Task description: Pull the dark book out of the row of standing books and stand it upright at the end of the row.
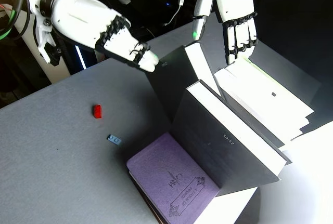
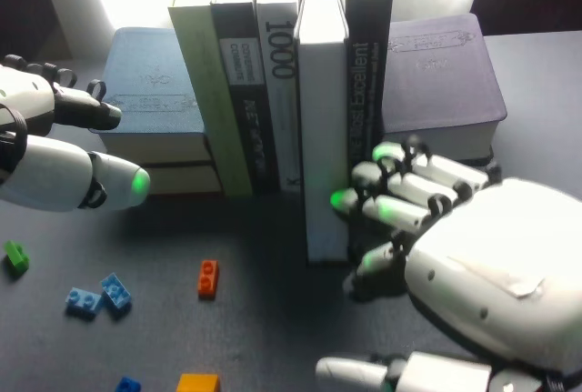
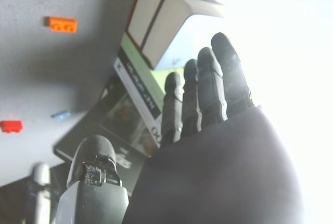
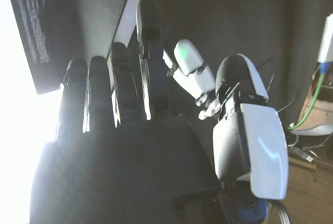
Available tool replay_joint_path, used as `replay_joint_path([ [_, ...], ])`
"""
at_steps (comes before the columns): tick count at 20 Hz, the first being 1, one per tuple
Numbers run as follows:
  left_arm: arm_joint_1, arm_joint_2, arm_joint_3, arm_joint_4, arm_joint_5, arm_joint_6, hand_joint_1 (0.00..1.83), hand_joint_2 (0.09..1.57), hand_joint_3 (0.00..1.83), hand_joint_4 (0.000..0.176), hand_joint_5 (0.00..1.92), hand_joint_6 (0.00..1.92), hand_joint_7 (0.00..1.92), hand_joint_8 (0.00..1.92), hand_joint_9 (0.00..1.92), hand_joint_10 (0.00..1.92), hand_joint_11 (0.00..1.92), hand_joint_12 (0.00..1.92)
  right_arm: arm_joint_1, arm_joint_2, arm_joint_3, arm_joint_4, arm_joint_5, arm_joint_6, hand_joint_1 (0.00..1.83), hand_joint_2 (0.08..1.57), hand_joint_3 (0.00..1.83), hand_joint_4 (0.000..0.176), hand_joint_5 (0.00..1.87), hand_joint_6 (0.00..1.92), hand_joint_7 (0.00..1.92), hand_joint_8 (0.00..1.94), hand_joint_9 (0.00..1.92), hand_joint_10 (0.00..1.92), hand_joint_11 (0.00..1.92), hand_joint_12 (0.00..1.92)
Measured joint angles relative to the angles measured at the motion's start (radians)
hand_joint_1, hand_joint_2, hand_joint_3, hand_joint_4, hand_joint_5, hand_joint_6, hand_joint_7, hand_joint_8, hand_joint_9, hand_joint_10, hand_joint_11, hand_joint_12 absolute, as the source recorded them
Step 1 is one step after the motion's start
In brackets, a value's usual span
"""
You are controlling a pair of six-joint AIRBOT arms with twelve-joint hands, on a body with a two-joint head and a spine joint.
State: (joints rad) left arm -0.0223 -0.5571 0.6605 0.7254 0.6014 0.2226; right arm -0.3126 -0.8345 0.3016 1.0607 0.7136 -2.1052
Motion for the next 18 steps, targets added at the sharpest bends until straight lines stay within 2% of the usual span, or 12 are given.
replay_joint_path([
  [1,0.0,0.0,0.0,0.0,0.0,0.0,0.0,1.2,0.0,0.039,0.15,0.0,0.12,0.0,0.13,0.0,0.0,0.5,-0.01,0.002,0.0,0.0,-0.008,0.0,0.0,1.17,0.0,0.0,0.78,0.06,0.21,0.0,0.03,0.0,0.0,0.0],
  [5,0.0,0.0,0.0,-0.001,0.0,0.0,0.0,1.2,0.0,0.044,0.16,0.0,0.13,0.0,0.14,0.0,0.0,0.54,-0.029,0.002,0.002,0.0,-0.026,-0.001,0.0,1.17,0.0,0.0,0.79,0.06,0.23,0.01,0.05,0.01,0.0,0.0],
  [11,0.0,0.0,0.0,-0.001,0.0,0.0,0.0,1.22,0.0,0.04,0.18,0.0,0.14,0.0,0.14,0.0,0.0,0.53,-0.061,-0.007,0.04,-0.005,-0.1,0.016,0.0,1.18,0.0,0.0,0.8,0.06,0.25,0.01,0.07,0.01,0.01,0.0],
  [15,0.0,0.0,0.0,-0.005,0.0,0.0,0.0,1.22,0.0,0.043,0.18,0.0,0.15,0.0,0.15,0.0,0.0,0.53,-0.066,-0.008,0.061,0.007,-0.078,0.017,0.0,1.18,0.0,0.0,0.8,0.06,0.23,0.0,0.07,0.01,0.0,0.0],
  [18,0.0,0.0,0.0,-0.005,0.0,0.0,0.0,1.21,0.0,0.037,0.18,0.0,0.15,0.0,0.15,0.0,0.0,0.57,-0.074,-0.015,0.061,0.006,-0.088,0.017,0.0,1.17,0.0,0.0,0.79,0.05,0.23,0.0,0.07,0.01,0.0,0.0],
])
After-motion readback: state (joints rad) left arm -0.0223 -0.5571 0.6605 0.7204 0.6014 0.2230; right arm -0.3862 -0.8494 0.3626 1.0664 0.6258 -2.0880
